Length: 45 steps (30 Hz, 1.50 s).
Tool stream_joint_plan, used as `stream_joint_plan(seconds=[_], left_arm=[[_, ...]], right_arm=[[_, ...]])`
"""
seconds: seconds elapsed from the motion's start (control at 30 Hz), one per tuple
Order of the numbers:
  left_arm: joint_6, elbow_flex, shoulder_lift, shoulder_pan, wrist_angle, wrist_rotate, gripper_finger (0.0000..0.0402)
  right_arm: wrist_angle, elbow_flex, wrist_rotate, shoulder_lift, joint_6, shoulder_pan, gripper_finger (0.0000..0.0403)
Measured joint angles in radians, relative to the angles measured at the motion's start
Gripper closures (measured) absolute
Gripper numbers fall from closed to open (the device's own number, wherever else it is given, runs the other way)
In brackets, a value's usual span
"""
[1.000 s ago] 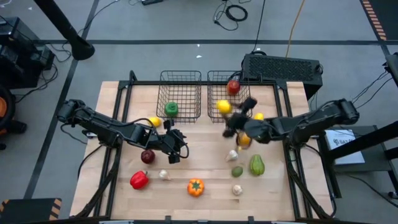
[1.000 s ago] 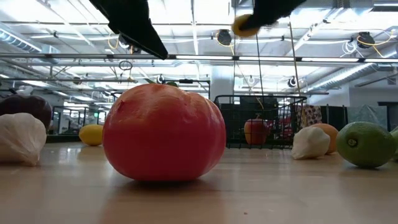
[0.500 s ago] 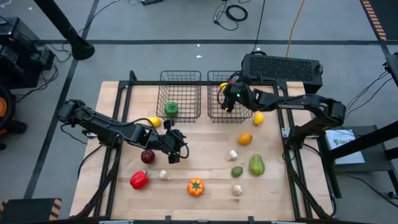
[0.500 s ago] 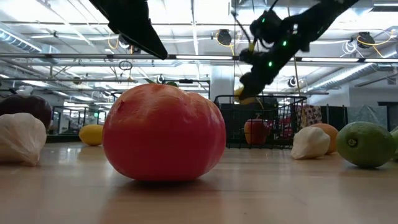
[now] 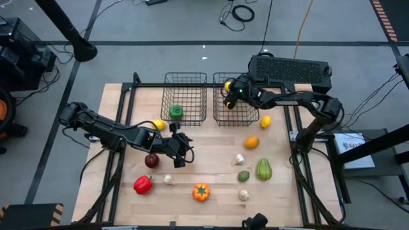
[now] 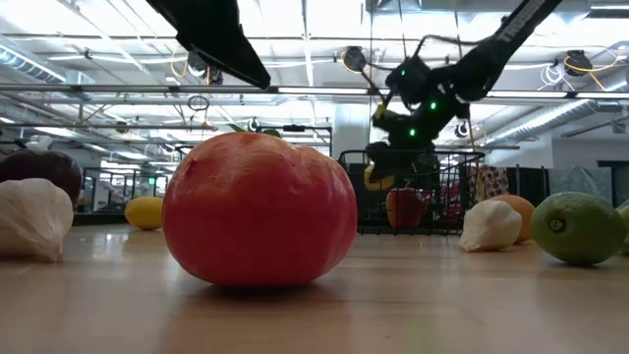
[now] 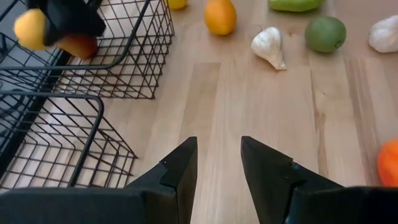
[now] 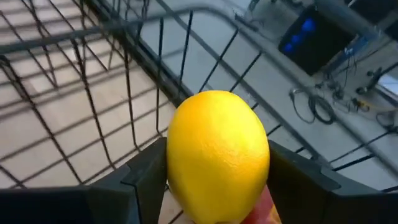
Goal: Sort produce into baskets
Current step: Put the yellow lemon into the right wire basket, then put the dark red apple into the right wire basket
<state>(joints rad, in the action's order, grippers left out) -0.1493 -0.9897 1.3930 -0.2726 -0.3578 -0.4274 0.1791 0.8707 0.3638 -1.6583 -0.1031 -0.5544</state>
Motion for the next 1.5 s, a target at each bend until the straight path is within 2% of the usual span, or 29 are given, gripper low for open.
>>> stream_joint_plan(seconds=[0.23,0.37,0.57,0.97,1.1,1.23,1.37,1.5], left_arm=[[0.006,0.000,0.000,0.000,0.006,0.000,0.0269],[0.006,0.000,0.000,0.000,0.006,0.000,0.0269],[0.005,0.000,0.000,0.000,0.006,0.001,0.0269],[0.005,0.000,0.000,0.000,0.005,0.001,0.0269],[0.005,0.000,0.000,-0.003,0.004,0.002,0.0269],[-0.001,0.000,0.000,-0.005,-0.011,0.011,0.0269],[-0.027,0.000,0.000,-0.005,-0.046,0.012,0.0269],[-0.048,0.000,0.000,-0.005,-0.053,0.012,0.0269]], right_arm=[[0.012,0.000,0.002,-0.071,0.013,-0.003,0.0176],[0.011,0.000,0.008,-0.098,-0.035,-0.003,0.0176],[0.012,0.000,0.061,-0.104,-0.058,-0.003,0.0174],[0.019,0.001,0.081,-0.075,-0.076,0.003,0.0085],[-0.023,0.002,0.081,0.008,-0.078,0.031,0.0081],[-0.140,0.002,0.080,0.157,-0.075,0.079,0.0085],[-0.312,0.003,0.070,0.353,0.049,0.162,0.0089],[-0.498,0.003,-0.016,0.529,0.214,0.275,0.0089]])
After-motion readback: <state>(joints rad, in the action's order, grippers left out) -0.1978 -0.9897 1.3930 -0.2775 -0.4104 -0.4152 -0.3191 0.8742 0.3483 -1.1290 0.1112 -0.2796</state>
